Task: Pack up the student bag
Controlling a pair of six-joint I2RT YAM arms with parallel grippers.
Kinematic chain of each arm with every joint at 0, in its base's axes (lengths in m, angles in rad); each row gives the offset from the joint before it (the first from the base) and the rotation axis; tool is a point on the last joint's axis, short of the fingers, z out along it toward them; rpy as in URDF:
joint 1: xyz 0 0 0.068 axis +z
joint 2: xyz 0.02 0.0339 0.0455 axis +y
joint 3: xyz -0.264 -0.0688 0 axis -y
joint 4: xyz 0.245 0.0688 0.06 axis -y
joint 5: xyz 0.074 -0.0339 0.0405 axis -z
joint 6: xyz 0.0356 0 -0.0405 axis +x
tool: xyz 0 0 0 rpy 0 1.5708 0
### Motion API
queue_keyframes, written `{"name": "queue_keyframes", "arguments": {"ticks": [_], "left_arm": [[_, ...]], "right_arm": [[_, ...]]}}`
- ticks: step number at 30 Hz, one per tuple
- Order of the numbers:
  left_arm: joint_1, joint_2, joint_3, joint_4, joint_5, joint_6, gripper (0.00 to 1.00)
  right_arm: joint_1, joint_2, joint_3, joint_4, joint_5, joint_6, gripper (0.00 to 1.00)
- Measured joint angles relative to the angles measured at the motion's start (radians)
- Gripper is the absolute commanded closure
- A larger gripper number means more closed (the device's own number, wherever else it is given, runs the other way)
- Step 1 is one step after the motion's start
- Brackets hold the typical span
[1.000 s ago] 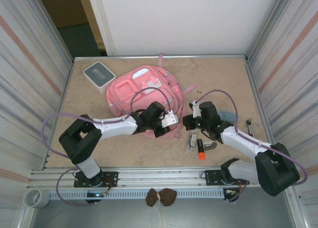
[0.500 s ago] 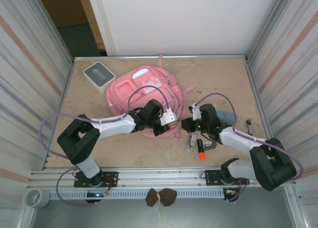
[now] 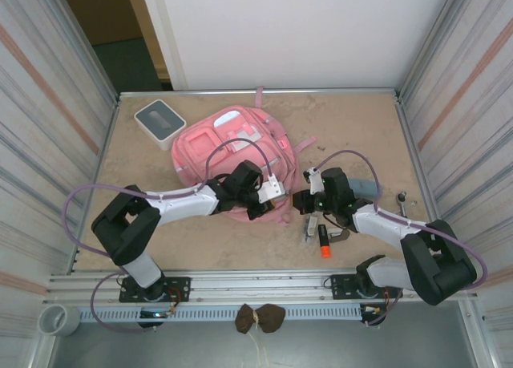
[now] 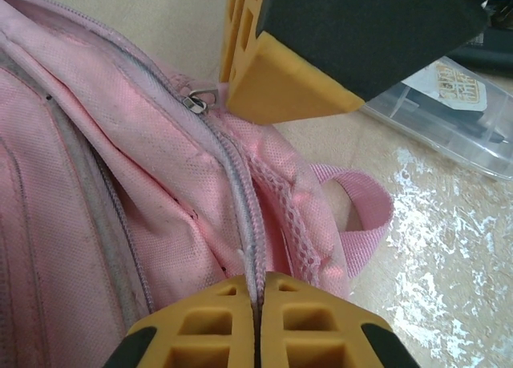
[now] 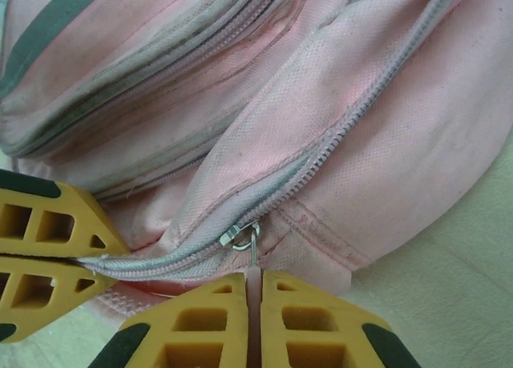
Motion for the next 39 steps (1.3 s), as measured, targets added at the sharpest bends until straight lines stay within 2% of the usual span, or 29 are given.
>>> {"name": "queue_keyframes", "arguments": {"ticks": [4,10,14,19,21,25,28,33,39], "left_arm": [[0.005,-0.017,-0.015,0.016,0.008,0.009,1.00],[0.026,-0.086,-0.050,0.018,0.067,0.073,1.00],[0.069,-0.166,-0.093,0.017,0.133,0.106,1.00],[0.143,-0.264,-0.166,0.031,0.167,0.135,1.00],[0.170,-0.293,-0.201,0.041,0.159,0.139,0.95],[0.190,-0.339,-0.253,0.047,0.135,0.130,0.64],[0.167,-0.380,-0.261,0.048,0.090,0.095,0.50],[0.040,-0.382,-0.233,0.050,-0.002,0.068,0.44],[-0.027,-0.222,-0.117,0.059,-0.092,0.051,0.47]], "right_arm": [[0.000,-0.019,0.008,-0.039,0.034,-0.003,1.00],[0.021,-0.104,0.050,-0.143,0.205,-0.002,1.00],[0.064,-0.125,0.075,-0.195,0.333,-0.003,1.00],[0.105,-0.125,0.104,-0.216,0.401,-0.007,1.00],[0.127,-0.125,0.108,-0.212,0.403,-0.008,1.00],[0.175,-0.124,0.108,-0.204,0.413,-0.010,1.00],[0.210,-0.126,0.108,-0.202,0.434,-0.009,1.00],[0.271,-0.166,0.102,-0.181,0.460,-0.009,1.00],[0.302,-0.201,0.092,-0.165,0.461,-0.006,1.00]]}}
